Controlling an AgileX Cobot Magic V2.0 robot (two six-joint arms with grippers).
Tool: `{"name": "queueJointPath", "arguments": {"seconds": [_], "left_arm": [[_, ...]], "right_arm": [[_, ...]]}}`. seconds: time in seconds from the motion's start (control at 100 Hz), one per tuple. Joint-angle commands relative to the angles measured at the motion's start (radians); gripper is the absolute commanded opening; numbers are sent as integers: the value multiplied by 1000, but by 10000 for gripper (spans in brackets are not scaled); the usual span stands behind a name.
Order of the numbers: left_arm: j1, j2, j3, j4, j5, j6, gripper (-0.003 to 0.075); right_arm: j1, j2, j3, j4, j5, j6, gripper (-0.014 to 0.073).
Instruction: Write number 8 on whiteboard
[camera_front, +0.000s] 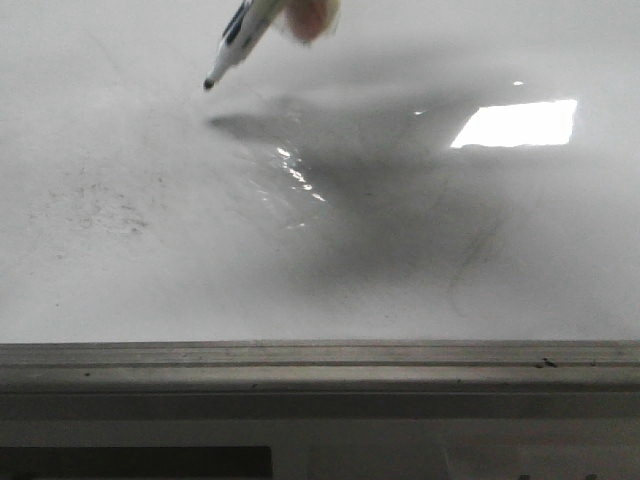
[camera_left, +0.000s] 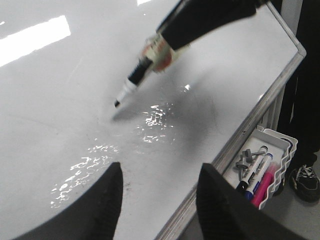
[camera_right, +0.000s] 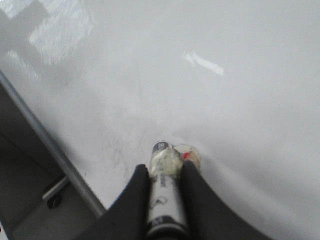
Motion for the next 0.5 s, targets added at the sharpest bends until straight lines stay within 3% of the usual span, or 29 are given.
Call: {"name": "queueJointPath", "arguments": {"seconds": [0.0, 0.15, 0.37, 0.49], "left_arm": [[-5, 4, -30, -8, -63, -14, 288], [-5, 4, -30, -8, -81, -14, 240], [-5, 4, -30, -8, -105, -14, 239], [-5, 4, -30, -8, -108, -14, 239]], "right_arm": [[-46, -17, -83, -5, -35, -1, -52], [-86, 15, -104, -11, -7, -1, -52], [-86, 89, -102, -28, 130, -1, -51], [-87, 38, -102, -169, 242, 64, -51]]}}
